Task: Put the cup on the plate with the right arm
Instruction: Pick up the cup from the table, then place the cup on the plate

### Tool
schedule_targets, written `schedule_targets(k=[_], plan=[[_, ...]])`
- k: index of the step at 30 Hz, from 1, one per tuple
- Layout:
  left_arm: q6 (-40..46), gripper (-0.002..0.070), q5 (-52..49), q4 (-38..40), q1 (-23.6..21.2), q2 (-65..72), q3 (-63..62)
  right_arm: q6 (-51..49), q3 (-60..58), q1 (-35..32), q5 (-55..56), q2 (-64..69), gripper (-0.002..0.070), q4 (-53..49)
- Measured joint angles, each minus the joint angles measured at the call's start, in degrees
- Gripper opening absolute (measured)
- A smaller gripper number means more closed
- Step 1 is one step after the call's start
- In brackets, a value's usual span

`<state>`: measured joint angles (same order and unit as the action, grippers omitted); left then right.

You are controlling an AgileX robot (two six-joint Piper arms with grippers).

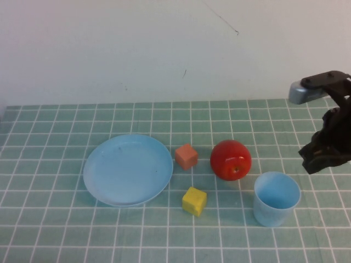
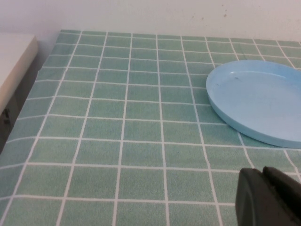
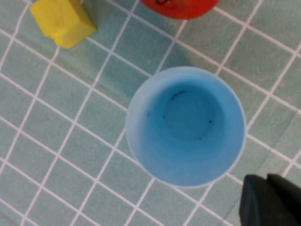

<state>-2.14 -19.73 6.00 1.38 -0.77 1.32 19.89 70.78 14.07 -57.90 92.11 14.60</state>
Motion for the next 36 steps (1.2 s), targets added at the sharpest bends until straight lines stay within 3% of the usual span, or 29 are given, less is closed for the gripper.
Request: schedule_targets(k=[3, 7, 9, 17, 19, 22, 26, 28, 36], plan=[[0.0, -0.0003, 0.0, 0.0, 0.0, 0.0, 0.0, -0.5, 1.3, 0.5, 0.5, 2.9, 0.0085, 2.3], [0.0, -0.0003, 0.0, 0.0, 0.0, 0.0, 0.0, -1.1, 2.4, 0.5, 1.2, 6.3, 0.0314, 4.9], [0.0, -0.0003, 0.0, 0.0, 0.0, 0.0, 0.0, -1.0, 2.4, 0.6, 1.3, 7.8, 0.0387, 5.1], [0.0, -0.0003, 0.0, 0.0, 0.0, 0.0, 0.0, -0.9, 2.4, 0.6, 2.8, 13.3, 0.0442, 3.1], [0.0, -0.0003, 0.0, 0.0, 0.0, 0.0, 0.0, -0.9, 2.5, 0.6, 3.2, 14.5, 0.0435, 2.8], [0.0, -0.0003, 0.0, 0.0, 0.0, 0.0, 0.0, -0.3, 2.8, 0.6, 3.5, 16.5, 0.0366, 2.7], [0.0, -0.0003, 0.0, 0.0, 0.0, 0.0, 0.0, 1.9, 3.9, 0.6, 3.0, 18.8, 0.0115, 2.0], [0.0, -0.0003, 0.0, 0.0, 0.0, 0.0, 0.0, 2.4, 5.8, 0.6, 2.1, 19.0, 0.0052, 1.6], [0.0, -0.0003, 0.0, 0.0, 0.0, 0.0, 0.0, 4.3, 22.2, 2.8, -1.5, 17.4, 0.0018, 4.2]])
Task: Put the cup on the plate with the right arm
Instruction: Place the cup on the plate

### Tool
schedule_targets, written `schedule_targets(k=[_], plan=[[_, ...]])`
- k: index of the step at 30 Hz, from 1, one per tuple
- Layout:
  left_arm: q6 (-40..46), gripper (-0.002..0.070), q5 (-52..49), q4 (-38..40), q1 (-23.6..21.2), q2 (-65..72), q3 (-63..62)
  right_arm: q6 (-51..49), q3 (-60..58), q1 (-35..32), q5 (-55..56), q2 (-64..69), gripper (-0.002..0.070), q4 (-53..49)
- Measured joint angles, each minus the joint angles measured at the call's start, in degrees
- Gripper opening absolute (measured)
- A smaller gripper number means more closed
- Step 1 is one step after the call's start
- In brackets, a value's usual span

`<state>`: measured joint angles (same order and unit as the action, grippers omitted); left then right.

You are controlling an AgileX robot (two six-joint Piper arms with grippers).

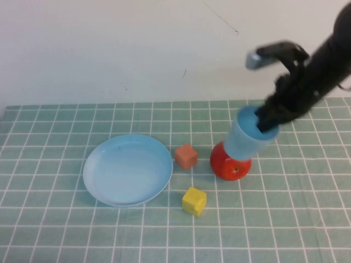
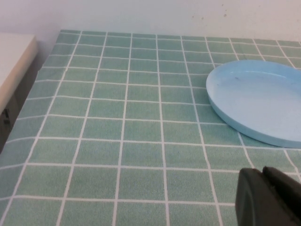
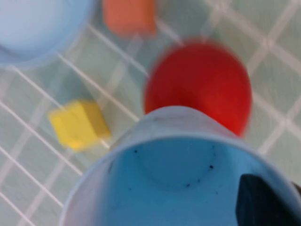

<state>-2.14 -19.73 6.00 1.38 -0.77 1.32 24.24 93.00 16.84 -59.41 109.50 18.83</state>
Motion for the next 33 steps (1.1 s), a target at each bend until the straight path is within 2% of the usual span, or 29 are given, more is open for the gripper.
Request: schedule_targets(k=[7, 13, 20, 26, 29, 33], plan=[[0.0, -0.0003, 0.0, 0.0, 0.0, 0.0, 0.0, 7.7, 15.6, 7.9, 0.8, 2.6, 0.0018, 9.5], [0.0, -0.0003, 0.0, 0.0, 0.0, 0.0, 0.0, 11.2, 24.2, 14.8, 1.2, 13.2, 0.0018, 11.7], [0.0, -0.0003, 0.0, 0.0, 0.0, 0.0, 0.0, 11.4, 31.9, 16.1, 0.9, 26.8, 0.0018, 11.7], [0.0, -0.0003, 0.0, 0.0, 0.0, 0.0, 0.0, 11.4, 37.1, 16.1, -0.7, 32.2, 0.0022, 12.1], [0.0, -0.0003, 0.0, 0.0, 0.0, 0.0, 0.0, 11.9, 38.2, 16.1, -1.3, 32.7, 0.0057, 12.1], [0.0, -0.0003, 0.0, 0.0, 0.0, 0.0, 0.0, 11.8, 40.9, 16.1, -2.6, 32.7, 0.0189, 11.9]])
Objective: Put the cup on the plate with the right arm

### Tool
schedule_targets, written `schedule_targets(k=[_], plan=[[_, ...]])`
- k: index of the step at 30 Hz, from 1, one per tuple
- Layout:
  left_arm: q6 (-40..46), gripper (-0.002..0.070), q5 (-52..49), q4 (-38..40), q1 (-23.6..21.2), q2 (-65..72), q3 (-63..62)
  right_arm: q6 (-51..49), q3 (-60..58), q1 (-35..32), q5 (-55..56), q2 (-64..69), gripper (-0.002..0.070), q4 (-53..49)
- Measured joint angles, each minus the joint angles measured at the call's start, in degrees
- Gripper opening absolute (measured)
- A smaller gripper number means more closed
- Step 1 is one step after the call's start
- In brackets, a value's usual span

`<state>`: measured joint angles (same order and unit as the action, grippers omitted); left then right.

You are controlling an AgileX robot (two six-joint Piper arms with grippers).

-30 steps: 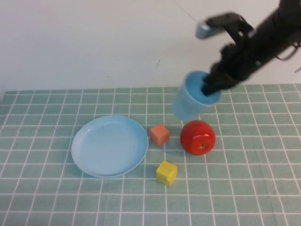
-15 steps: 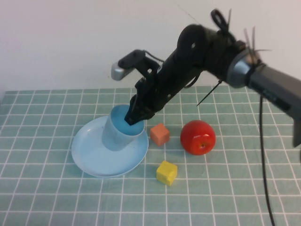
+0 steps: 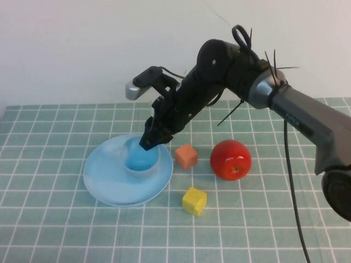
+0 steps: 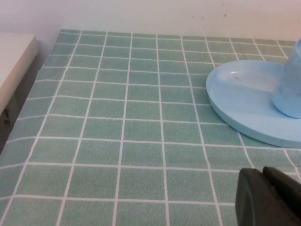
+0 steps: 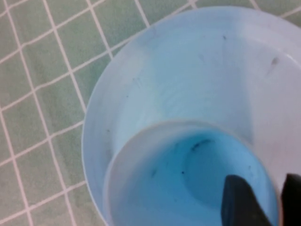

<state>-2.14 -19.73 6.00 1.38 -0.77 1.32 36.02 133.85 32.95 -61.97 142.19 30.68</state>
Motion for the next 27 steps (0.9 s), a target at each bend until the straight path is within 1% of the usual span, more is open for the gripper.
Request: schedule_targets(k=[3, 6, 9, 11, 15, 17, 21, 27], plan=[[0.0, -0.0003, 0.0, 0.0, 0.0, 0.0, 0.0, 0.8, 3.2, 0.0, -2.6, 0.0, 0.0237, -0.4], [0.0, -0.0003, 0.0, 0.0, 0.0, 0.0, 0.0, 2.0, 8.1, 0.0, -5.9, -0.1, 0.0251, -0.5], [0.0, -0.0003, 0.0, 0.0, 0.0, 0.0, 0.0, 0.7, 14.2, 0.0, -8.3, -1.0, 0.0244, -1.7], [0.0, -0.0003, 0.0, 0.0, 0.0, 0.0, 0.0, -1.0, 17.1, 0.0, -8.9, -2.3, 0.0205, -2.9], [0.0, -0.0003, 0.0, 0.0, 0.0, 0.0, 0.0, -3.0, 19.4, -0.4, -8.9, -7.5, 0.0061, -3.7], [0.0, -0.0003, 0.0, 0.0, 0.0, 0.0, 0.0, -4.6, 19.7, -0.7, -8.9, -10.9, 0.0024, -4.6], [0.0, -0.0003, 0.0, 0.0, 0.0, 0.0, 0.0, -9.5, 19.8, -1.4, -8.9, -17.7, 0.0004, -10.7], [0.0, -0.0003, 0.0, 0.0, 0.0, 0.0, 0.0, -16.2, 19.8, -1.6, -8.9, -27.4, -0.0001, -21.1]])
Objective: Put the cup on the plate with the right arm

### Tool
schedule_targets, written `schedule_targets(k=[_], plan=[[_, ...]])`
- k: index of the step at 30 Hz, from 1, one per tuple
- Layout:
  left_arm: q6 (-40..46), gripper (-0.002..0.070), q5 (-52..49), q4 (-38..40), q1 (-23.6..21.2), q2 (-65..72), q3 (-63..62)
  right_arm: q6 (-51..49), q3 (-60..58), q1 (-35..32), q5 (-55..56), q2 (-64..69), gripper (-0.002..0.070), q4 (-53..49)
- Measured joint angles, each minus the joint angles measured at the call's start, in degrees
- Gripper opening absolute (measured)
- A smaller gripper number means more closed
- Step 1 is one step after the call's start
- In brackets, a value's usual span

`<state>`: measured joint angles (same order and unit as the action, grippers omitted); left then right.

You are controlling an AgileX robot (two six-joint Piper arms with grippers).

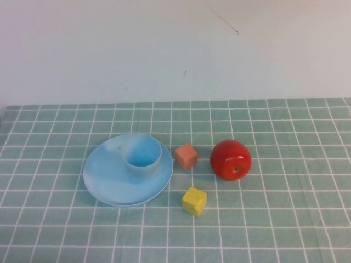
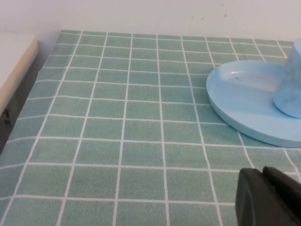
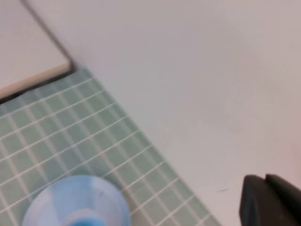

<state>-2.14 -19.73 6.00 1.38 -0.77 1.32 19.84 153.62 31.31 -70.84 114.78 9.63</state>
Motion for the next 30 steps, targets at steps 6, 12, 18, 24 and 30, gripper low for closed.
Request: schedule_targets(k=[6, 12, 18, 24, 30], plan=[[0.0, -0.0003, 0.0, 0.0, 0.0, 0.0, 0.0, -3.0, 0.0, 0.0, -0.1, -9.2, -0.0002, -7.3], [0.0, -0.0003, 0.0, 0.0, 0.0, 0.0, 0.0, -4.6, -10.1, 0.0, -0.1, -21.3, -0.0002, -16.2], [0.0, -0.0003, 0.0, 0.0, 0.0, 0.0, 0.0, -6.5, -36.0, 0.0, -0.1, -36.1, -0.0002, -20.8], [0.0, -0.0003, 0.0, 0.0, 0.0, 0.0, 0.0, -7.8, -63.1, 0.0, 2.2, -54.2, -0.0002, -18.2], [0.0, -0.0003, 0.0, 0.0, 0.0, 0.0, 0.0, -8.1, -75.4, 0.0, -0.1, -64.5, -0.0002, -16.0]])
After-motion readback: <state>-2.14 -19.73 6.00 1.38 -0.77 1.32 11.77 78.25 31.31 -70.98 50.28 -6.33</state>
